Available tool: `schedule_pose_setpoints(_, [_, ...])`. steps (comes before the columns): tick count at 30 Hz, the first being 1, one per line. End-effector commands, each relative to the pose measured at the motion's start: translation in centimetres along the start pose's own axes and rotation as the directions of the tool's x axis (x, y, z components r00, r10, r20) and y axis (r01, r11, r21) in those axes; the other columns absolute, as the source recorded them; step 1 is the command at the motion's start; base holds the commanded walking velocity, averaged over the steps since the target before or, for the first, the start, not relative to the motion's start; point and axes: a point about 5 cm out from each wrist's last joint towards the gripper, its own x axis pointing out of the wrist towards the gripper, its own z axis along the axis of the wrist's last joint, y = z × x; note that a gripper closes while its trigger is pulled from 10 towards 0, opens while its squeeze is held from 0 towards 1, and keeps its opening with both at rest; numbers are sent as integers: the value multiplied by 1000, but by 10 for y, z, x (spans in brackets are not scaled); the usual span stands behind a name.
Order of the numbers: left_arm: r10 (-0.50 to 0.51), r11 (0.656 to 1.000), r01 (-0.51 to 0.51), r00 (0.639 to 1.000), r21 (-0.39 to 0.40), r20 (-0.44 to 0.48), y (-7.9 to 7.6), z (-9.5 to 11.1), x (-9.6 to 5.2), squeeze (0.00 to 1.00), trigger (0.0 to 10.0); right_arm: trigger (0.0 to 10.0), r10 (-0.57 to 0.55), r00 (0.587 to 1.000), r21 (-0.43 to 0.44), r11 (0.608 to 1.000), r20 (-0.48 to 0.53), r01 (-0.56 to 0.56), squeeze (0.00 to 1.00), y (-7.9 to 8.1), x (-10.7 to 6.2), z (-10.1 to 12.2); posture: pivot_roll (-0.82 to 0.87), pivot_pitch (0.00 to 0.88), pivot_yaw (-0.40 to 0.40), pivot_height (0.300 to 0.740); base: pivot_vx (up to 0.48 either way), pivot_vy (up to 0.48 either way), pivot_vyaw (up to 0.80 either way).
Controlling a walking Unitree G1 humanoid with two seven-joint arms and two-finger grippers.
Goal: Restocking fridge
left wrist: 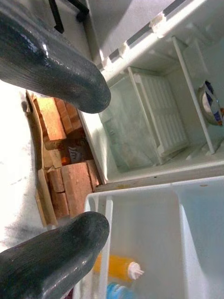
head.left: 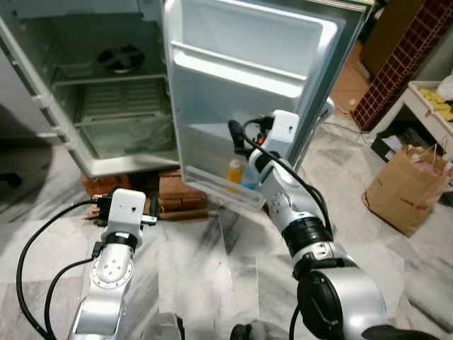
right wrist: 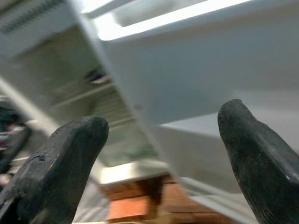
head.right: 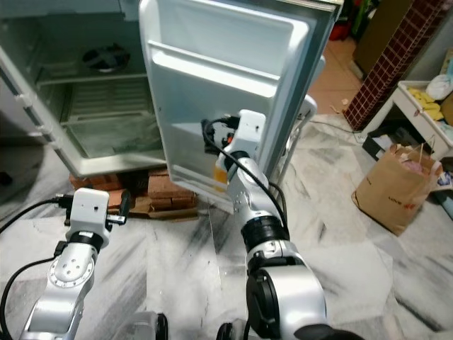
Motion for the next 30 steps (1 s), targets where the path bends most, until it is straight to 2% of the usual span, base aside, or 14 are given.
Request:
schedule_pose_setpoints(1, [-4,1000,4,1000,-5,-9,-1,-1,-2,0,10000,10000,171,985,79,982,10,-171,0,29,1,-4,167,88,-87,740,0,0,0])
schedule_pose_setpoints(2, [-5,1000,5,1000,-6,-10,-1,-2,-2,0,10000,10000,209,978,95,973,8,-209,0,33,0,-6,167,88,-87,740,0,0,0])
schedule_pose_setpoints(4, [-6,1000,6,1000,0,-12,-1,-2,-2,0,10000,10000,267,964,38,963,-11,-267,0,36,-6,-12,165,89,-85,740,0,0,0])
schedule_pose_setpoints(5, [-16,1000,16,1000,1,-8,-1,-2,-2,0,10000,10000,241,970,-42,969,-30,-243,0,26,-13,-19,160,89,-83,740,0,0,0])
schedule_pose_setpoints(6, [-19,1000,19,1000,1,-6,-1,-1,-2,0,10000,10000,204,978,-73,976,-35,-206,0,16,-20,-23,159,90,-83,740,0,0,0])
schedule_pose_setpoints(10, [-18,1000,18,1000,2,-5,0,-1,-3,0,10000,10000,169,985,-68,983,-35,-171,0,3,-29,-26,155,91,-80,740,0,-141,0])
schedule_pose_setpoints(14, [-18,1000,18,1000,-6,6,2,1,-3,0,10000,10000,93,995,-112,989,-43,-97,0,-26,-48,-28,147,95,-77,740,0,-401,0])
schedule_pose_setpoints(17, [-20,1000,20,1000,-4,13,3,2,-2,0,10000,10000,48,998,-157,986,-29,-52,0,-42,-60,-23,142,97,-75,740,294,-375,0])
schedule_pose_setpoints(18, [-20,1000,20,1000,-4,13,3,2,-2,0,10000,10000,48,998,-157,986,-29,-52,0,-42,-60,-23,142,97,-75,740,307,-364,0])
schedule_pose_setpoints(19, [-19,1000,19,1000,-1,16,3,2,-2,0,10000,10000,44,999,-252,967,0,-43,0,-47,-69,-15,139,97,-76,740,311,-364,0])
schedule_pose_setpoints(20, [-19,1000,19,1000,-1,16,3,2,-3,0,10000,10000,50,999,-280,959,10,-45,0,-47,-71,-13,139,97,-76,740,311,-364,0])
schedule_pose_setpoints(26, [-12,1000,12,1000,2,16,6,1,-6,0,10000,10000,32,999,-328,944,17,-25,0,-51,-84,-6,137,100,-73,740,308,-366,0])
schedule_pose_setpoints(30, [-3,1000,3,1000,-1,7,8,-1,-8,0,10000,10000,60,997,-339,938,-49,-74,0,-53,-96,-12,132,104,-69,740,373,-182,0])
